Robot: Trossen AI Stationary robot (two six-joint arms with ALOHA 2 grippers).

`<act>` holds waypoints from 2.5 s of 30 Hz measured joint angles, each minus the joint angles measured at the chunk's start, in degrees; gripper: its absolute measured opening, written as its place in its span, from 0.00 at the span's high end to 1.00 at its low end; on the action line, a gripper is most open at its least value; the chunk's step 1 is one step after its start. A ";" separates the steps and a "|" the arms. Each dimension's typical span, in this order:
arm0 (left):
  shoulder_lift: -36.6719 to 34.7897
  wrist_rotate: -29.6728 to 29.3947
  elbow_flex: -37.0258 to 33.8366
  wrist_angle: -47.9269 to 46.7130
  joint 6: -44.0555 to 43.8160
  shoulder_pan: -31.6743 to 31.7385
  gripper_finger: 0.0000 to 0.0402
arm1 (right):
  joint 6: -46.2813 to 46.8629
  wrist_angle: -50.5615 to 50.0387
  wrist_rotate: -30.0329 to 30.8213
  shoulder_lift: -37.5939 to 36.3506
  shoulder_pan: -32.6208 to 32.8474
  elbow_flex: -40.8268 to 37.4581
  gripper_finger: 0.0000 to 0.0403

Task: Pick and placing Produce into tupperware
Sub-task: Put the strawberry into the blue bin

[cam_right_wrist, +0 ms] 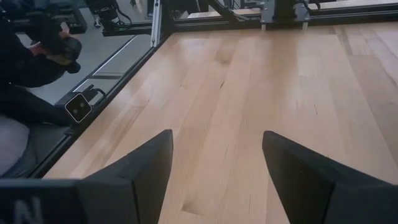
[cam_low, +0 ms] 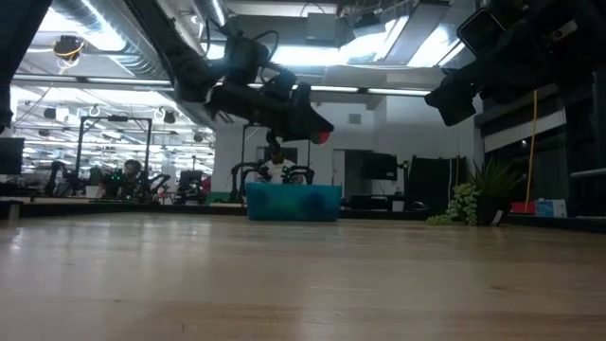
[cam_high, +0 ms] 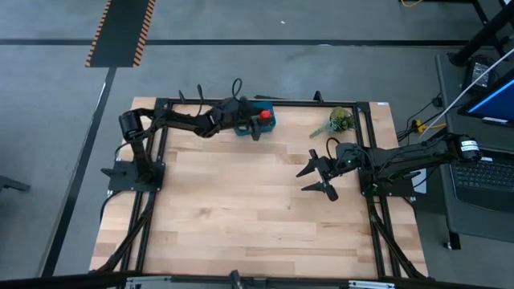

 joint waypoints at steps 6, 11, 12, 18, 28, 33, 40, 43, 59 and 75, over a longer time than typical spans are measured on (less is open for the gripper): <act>0.00 0.48 5.48 -9.60 3.54 2.07 0.56 | 0.01 0.01 0.01 0.00 0.00 0.00 0.38; 0.00 -1.51 10.04 -20.40 4.95 3.67 0.56 | 0.00 0.01 0.00 0.00 0.00 0.00 0.38; 0.00 -1.63 10.85 -22.62 4.99 4.01 0.56 | 0.02 0.01 0.01 0.00 0.00 0.00 0.38; 0.02 -2.66 13.02 -28.74 7.74 5.14 0.56 | 0.05 0.01 0.00 0.00 0.00 0.00 0.38; 0.02 -5.75 17.14 -38.11 10.93 5.36 0.56 | 0.05 0.01 0.01 0.00 0.00 0.00 0.38; 0.04 -5.98 20.13 -45.42 11.02 6.64 0.56 | 0.04 0.01 0.00 0.00 0.02 0.00 0.38; 4.43 -5.02 26.33 -52.60 12.09 7.45 0.56 | 0.04 -0.01 0.00 0.00 0.00 0.00 0.38; 8.46 -4.47 30.55 -56.14 13.41 7.59 0.56 | 0.05 0.00 0.01 -0.02 0.00 -0.02 0.38; 23.13 1.87 48.33 -70.82 16.55 9.85 0.56 | 0.07 0.06 0.02 -0.02 0.00 -0.02 0.38; 24.63 1.65 48.84 -69.43 18.18 10.04 0.55 | 0.04 0.05 0.02 -0.02 0.02 -0.02 0.38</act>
